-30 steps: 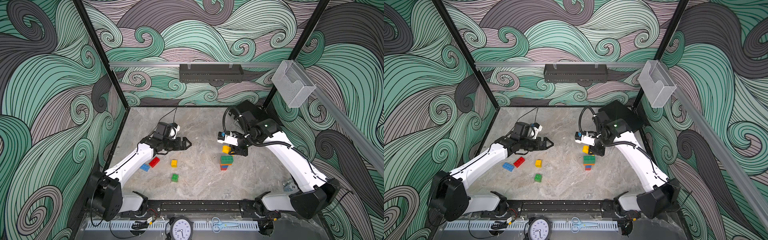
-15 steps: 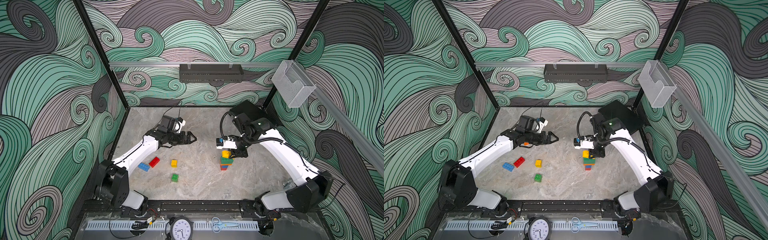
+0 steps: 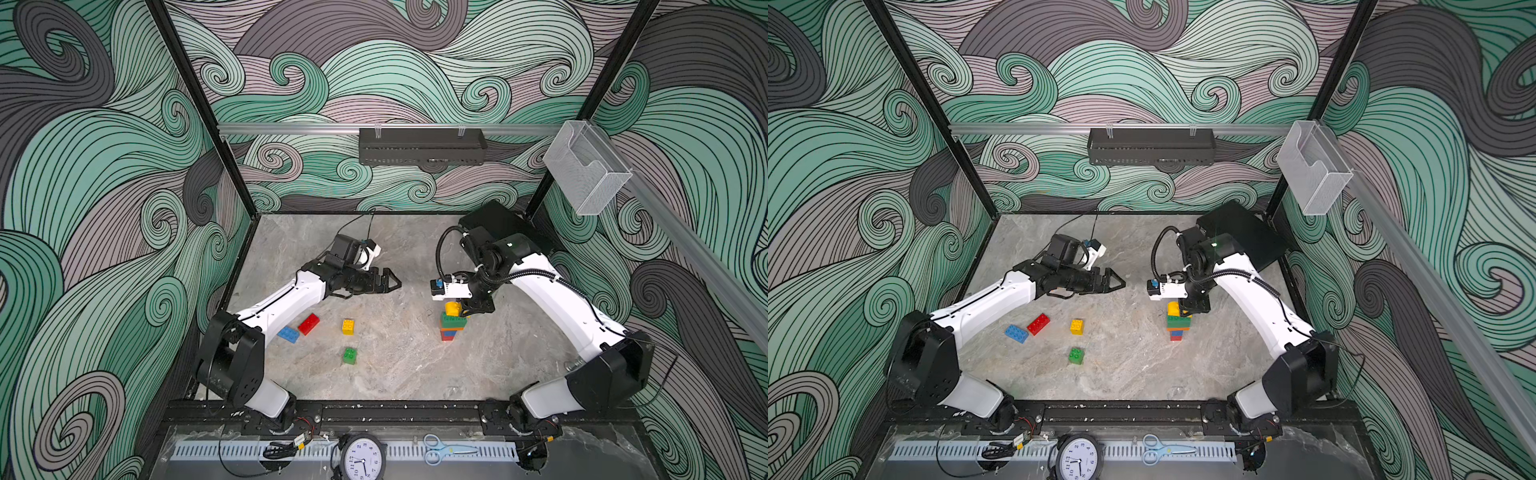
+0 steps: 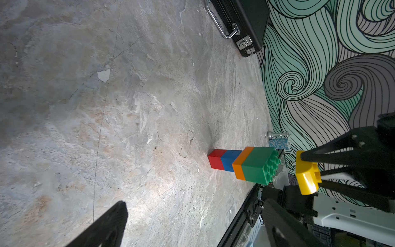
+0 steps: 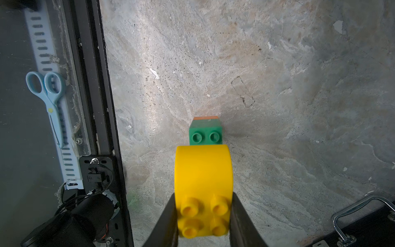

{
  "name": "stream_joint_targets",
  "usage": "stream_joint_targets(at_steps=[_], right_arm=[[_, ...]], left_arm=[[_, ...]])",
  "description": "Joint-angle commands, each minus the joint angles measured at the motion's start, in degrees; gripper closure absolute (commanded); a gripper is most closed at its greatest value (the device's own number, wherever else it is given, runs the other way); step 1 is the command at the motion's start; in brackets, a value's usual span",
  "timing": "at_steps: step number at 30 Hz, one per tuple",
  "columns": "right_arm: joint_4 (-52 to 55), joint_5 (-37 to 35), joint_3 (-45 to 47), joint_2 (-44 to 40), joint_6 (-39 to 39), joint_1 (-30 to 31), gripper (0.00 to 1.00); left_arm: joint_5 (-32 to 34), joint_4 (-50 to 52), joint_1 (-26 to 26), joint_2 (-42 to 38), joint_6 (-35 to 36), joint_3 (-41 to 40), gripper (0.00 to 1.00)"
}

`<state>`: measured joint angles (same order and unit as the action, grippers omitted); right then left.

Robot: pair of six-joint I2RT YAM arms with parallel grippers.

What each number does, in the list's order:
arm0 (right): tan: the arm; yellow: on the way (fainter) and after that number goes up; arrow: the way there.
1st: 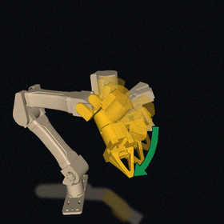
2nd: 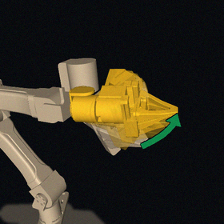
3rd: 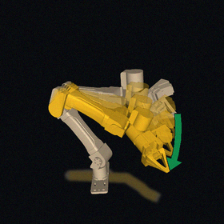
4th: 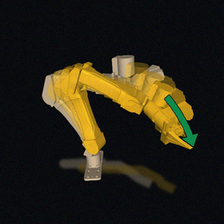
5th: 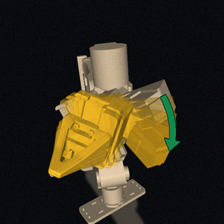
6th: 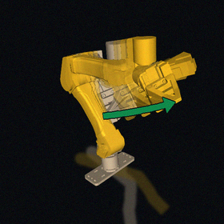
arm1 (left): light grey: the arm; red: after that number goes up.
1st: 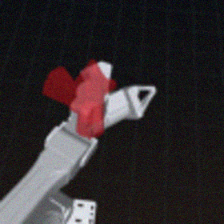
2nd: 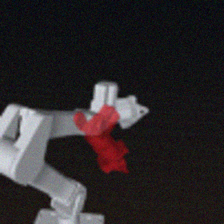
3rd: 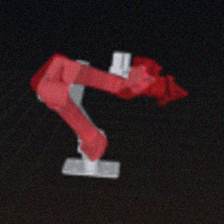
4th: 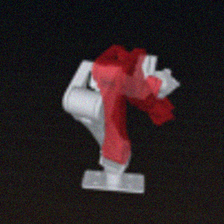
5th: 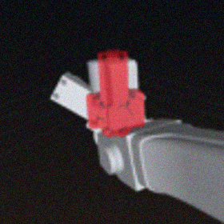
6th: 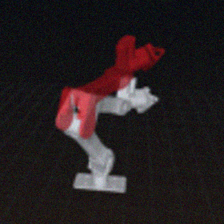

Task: Assemble an ice cream with lego
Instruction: Pick up the lego brick from the center of the board, then assemble the lego brick with the lego brick.

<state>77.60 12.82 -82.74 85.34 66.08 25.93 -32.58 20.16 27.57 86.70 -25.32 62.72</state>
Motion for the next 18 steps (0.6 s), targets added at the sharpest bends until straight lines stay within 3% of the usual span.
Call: stream_joint_targets(at_steps=[1,18], right_arm=[[1.9,-0.6,-0.1,0.7,1.9,0.4,1.00],[0.2,-5.4,0.4,2.3,2.6,3.3,1.00]], left_arm=[[-0.2,-0.2,0.4,0.0,0.4,-0.5,0.01],[0.7,0.1,0.5,-0.3,0.5,-1.0,0.01]])
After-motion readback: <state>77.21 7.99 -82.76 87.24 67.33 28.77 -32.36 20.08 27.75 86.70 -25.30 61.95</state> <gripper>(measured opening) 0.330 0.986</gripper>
